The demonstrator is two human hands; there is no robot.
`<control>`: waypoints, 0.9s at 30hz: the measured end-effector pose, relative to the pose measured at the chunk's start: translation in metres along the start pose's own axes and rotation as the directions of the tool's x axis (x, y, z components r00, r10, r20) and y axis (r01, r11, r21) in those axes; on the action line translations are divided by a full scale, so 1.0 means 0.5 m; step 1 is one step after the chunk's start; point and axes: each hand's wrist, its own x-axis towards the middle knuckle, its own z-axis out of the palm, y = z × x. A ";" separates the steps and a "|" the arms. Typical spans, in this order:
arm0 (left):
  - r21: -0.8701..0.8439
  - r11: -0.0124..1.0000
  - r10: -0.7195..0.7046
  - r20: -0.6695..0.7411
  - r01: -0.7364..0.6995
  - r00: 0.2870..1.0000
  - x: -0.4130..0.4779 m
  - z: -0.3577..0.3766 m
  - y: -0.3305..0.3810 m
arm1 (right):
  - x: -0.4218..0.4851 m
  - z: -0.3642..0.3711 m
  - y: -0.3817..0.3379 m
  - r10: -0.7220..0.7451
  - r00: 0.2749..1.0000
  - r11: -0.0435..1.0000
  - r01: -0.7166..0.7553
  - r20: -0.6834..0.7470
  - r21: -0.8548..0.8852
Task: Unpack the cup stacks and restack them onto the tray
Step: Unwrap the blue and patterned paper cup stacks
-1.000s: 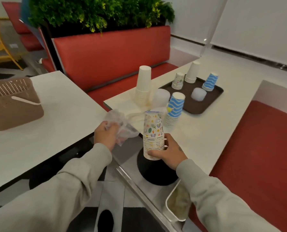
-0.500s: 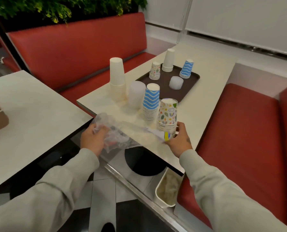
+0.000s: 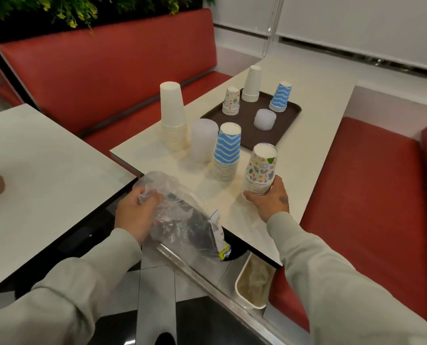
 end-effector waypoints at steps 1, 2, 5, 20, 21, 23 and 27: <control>-0.004 1.000 0.000 -0.001 0.000 1.000 -0.002 0.001 0.000 | 0.004 0.000 0.002 0.012 1.000 1.000 -0.012 -0.010 -0.028; -0.005 1.000 0.001 -0.002 -0.001 1.000 -0.003 0.002 -0.001 | 0.007 0.000 0.005 0.021 1.000 0.998 -0.022 -0.016 -0.052; -0.009 1.000 0.000 0.001 0.000 1.000 -0.006 0.004 0.001 | 0.010 -0.003 0.015 0.065 0.998 0.996 -0.065 -0.014 -0.063; -0.001 0.995 -0.104 0.070 0.104 0.992 -0.068 0.064 -0.031 | -0.174 -0.014 0.038 -0.270 0.948 0.963 0.266 0.169 0.047; 0.003 0.994 -0.108 0.074 0.108 0.991 -0.073 0.066 -0.032 | -0.196 -0.006 0.028 -0.302 0.912 0.953 0.301 0.279 0.049; 0.007 0.993 -0.115 0.078 0.115 0.990 -0.081 0.070 -0.036 | -0.231 0.015 0.014 -0.334 0.822 0.930 0.366 0.462 0.021; 0.026 0.989 -0.147 0.077 0.145 0.986 -0.091 0.064 -0.046 | -0.258 0.071 0.025 -0.314 0.804 0.928 0.371 0.505 -0.014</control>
